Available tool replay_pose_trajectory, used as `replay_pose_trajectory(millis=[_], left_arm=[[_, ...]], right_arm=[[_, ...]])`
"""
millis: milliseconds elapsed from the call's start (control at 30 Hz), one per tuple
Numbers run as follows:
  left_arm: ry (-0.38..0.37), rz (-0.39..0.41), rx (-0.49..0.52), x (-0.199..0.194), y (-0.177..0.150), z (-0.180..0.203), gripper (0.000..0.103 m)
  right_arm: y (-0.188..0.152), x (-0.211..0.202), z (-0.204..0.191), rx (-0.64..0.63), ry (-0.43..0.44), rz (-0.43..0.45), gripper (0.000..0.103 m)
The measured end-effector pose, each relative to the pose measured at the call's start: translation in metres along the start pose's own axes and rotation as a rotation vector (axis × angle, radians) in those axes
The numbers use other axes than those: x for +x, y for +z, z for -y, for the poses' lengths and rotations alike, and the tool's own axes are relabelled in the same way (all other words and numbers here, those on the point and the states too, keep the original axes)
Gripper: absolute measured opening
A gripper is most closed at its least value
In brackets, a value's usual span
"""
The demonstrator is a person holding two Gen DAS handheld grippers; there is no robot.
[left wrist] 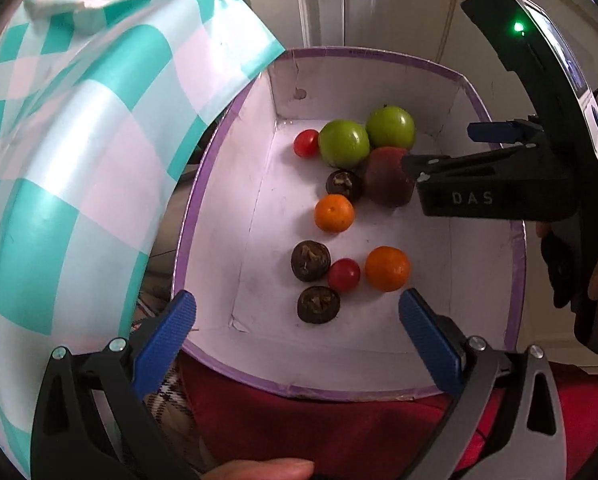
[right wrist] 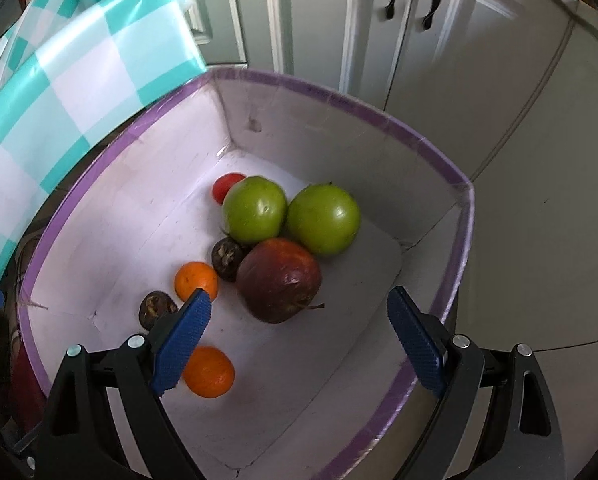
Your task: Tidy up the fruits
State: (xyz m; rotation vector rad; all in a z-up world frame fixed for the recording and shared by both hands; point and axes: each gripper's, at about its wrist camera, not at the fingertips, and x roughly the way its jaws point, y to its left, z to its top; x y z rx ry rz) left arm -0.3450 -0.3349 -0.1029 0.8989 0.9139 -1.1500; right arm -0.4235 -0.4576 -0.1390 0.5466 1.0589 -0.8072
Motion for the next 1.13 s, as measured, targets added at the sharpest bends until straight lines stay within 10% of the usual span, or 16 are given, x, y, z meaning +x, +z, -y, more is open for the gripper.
replay_pose_trajectory(millis=[1133], left_arm=[[-0.005, 0.025, 0.019, -0.006, -0.001, 0.009, 0.102]], right_arm=[[0.003, 0.002, -0.01, -0.012, 0.009, -0.012, 0.087]])
